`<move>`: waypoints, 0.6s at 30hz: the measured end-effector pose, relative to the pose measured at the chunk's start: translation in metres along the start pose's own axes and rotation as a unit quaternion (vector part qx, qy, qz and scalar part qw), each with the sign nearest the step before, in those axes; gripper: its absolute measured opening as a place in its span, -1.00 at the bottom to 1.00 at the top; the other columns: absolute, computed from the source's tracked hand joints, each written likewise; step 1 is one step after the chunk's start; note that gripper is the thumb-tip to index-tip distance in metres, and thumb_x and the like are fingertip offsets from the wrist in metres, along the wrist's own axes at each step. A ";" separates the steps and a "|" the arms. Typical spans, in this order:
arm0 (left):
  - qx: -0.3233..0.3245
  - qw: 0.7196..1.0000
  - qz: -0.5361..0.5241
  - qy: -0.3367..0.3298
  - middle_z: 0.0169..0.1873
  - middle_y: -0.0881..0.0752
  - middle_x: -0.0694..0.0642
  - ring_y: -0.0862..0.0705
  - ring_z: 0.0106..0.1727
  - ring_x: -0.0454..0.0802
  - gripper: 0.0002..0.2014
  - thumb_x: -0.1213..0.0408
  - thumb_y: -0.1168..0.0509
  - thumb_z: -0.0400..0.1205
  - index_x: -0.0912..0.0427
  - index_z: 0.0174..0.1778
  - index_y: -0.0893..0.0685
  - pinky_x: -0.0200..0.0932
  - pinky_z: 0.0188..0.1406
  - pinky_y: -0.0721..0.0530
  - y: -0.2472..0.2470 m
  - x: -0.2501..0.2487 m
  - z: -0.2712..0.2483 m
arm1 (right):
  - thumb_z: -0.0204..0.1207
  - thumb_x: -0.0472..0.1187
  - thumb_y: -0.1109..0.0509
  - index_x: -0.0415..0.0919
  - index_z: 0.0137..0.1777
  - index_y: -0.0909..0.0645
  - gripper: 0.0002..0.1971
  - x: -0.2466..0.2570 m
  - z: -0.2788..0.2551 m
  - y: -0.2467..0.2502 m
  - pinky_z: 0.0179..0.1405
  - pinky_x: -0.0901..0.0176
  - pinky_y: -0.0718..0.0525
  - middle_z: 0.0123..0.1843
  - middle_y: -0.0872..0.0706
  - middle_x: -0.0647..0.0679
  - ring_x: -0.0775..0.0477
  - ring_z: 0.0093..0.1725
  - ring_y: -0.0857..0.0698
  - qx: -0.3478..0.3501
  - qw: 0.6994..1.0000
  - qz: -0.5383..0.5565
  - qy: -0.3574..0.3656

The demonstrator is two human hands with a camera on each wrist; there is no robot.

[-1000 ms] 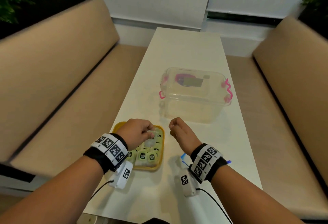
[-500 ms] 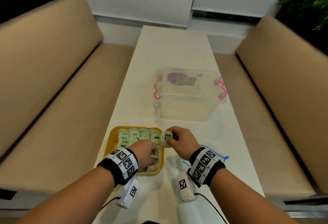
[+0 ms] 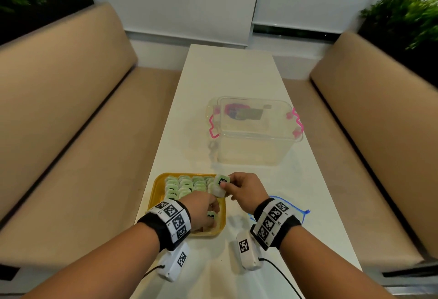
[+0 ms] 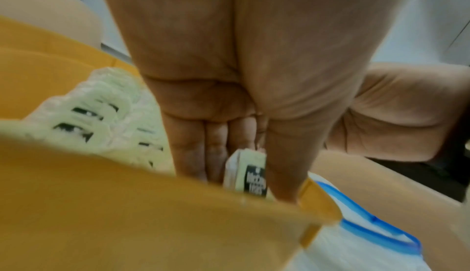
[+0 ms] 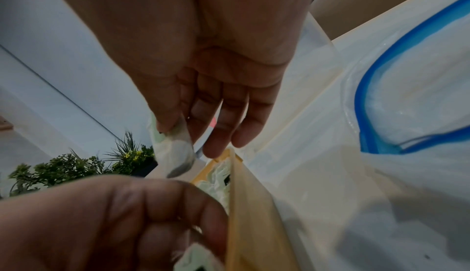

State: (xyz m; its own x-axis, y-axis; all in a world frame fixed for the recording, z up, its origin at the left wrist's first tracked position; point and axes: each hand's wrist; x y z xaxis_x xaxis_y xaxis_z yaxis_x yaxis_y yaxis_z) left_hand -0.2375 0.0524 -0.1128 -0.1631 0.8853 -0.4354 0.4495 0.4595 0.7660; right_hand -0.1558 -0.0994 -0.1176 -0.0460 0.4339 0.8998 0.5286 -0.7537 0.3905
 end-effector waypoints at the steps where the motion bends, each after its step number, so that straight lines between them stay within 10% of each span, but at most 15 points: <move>1: -0.016 1.000 -0.025 -0.003 0.13 -0.70 -0.07 -0.67 0.11 -0.09 -0.61 0.05 -0.50 0.50 0.00 0.22 -0.66 -0.18 0.13 -0.64 0.005 0.002 -0.003 | 0.55 -0.18 -0.49 -0.13 -0.22 -0.72 -0.88 0.001 0.000 -0.002 -0.33 0.20 -0.66 -0.28 -0.82 -0.14 0.02 -0.31 -0.76 0.002 1.000 0.000 -0.001; 6: -0.123 0.986 -0.108 0.012 0.08 -0.69 -0.20 -0.68 0.06 -0.18 -0.42 -0.16 -0.57 0.37 -0.09 0.26 -0.61 -0.19 0.09 -0.64 0.032 0.016 -0.018 | 0.54 -0.14 -0.49 -0.17 -0.20 -0.73 -0.86 0.008 0.002 -0.011 -0.27 0.16 -0.65 -0.32 -0.79 -0.10 0.04 -0.34 -0.72 -0.002 1.000 -0.023 0.012; 18: -0.203 0.954 -0.219 -0.007 -0.20 -0.79 0.05 -0.72 -0.22 -0.04 -0.71 0.07 -0.64 0.34 -0.09 -0.10 -0.72 -0.01 -0.08 -0.76 0.051 0.046 -0.043 | 0.52 -0.14 -0.51 -0.04 -0.23 -0.69 -0.89 0.046 0.004 -0.044 -0.21 0.09 -0.64 -0.29 -0.75 -0.10 0.05 -0.33 -0.61 0.027 0.995 -0.063 0.077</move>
State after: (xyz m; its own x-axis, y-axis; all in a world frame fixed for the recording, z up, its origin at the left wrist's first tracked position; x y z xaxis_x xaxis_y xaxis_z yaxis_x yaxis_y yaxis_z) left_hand -0.2604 0.1195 -0.0733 -0.2435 0.6027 -0.7599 -0.0357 0.7774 0.6280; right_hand -0.1782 -0.0444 -0.0938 -0.2423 0.4387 0.8654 0.5549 -0.6690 0.4945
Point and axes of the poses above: each hand's wrist, its own z-axis towards the middle knuckle, its own y-axis out of the back of the hand, x = y × z
